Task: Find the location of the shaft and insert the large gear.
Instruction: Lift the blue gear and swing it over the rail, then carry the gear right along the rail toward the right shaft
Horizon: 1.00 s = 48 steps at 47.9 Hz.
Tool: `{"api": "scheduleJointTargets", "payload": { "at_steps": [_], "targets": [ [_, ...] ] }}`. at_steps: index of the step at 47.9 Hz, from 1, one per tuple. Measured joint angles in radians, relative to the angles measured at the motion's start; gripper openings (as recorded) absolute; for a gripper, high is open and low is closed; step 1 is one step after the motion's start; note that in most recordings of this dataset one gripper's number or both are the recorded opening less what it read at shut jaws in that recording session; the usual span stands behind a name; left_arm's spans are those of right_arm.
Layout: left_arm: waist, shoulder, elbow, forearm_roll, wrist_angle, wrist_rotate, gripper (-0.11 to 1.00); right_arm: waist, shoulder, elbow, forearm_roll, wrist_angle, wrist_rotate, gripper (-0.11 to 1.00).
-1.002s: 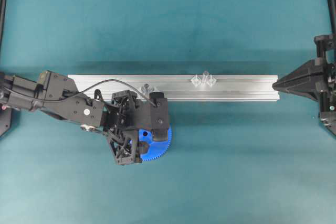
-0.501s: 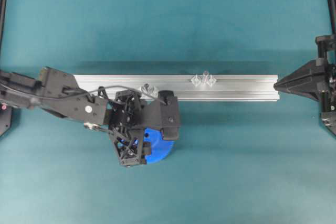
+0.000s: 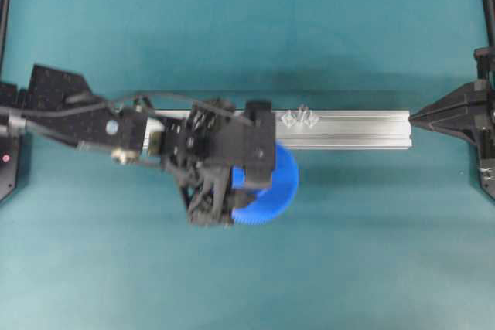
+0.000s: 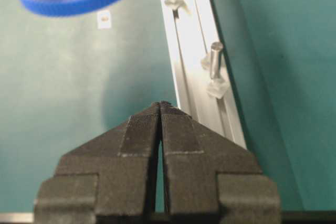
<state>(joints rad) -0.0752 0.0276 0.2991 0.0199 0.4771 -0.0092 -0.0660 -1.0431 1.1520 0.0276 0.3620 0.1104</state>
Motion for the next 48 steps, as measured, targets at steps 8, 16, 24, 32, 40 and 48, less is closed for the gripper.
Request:
{"api": "scheduleJointTargets", "payload": {
  "at_steps": [8, 16, 24, 32, 40, 48],
  "targets": [
    [0.054, 0.04, -0.035, 0.0, -0.015, 0.087, 0.71, -0.002, -0.011, 0.003, 0.0, 0.0, 0.0, 0.03],
    [0.081, 0.101, -0.071, 0.002, -0.071, 0.141, 0.71, -0.003, -0.023, 0.003, 0.0, 0.0, 0.0, 0.03],
    [0.097, 0.16, -0.097, 0.002, -0.109, 0.181, 0.71, -0.006, -0.034, 0.003, 0.0, 0.003, 0.0, 0.03],
    [0.112, 0.21, -0.133, 0.002, -0.115, 0.196, 0.71, -0.008, -0.041, 0.005, 0.0, 0.005, 0.0, 0.03],
    [0.123, 0.233, -0.16, 0.002, -0.115, 0.198, 0.71, -0.008, -0.043, 0.008, 0.0, 0.005, 0.0, 0.03],
    [0.132, 0.241, -0.173, 0.002, -0.117, 0.199, 0.71, -0.008, -0.046, 0.008, 0.0, 0.003, 0.0, 0.03]
  ]
}}
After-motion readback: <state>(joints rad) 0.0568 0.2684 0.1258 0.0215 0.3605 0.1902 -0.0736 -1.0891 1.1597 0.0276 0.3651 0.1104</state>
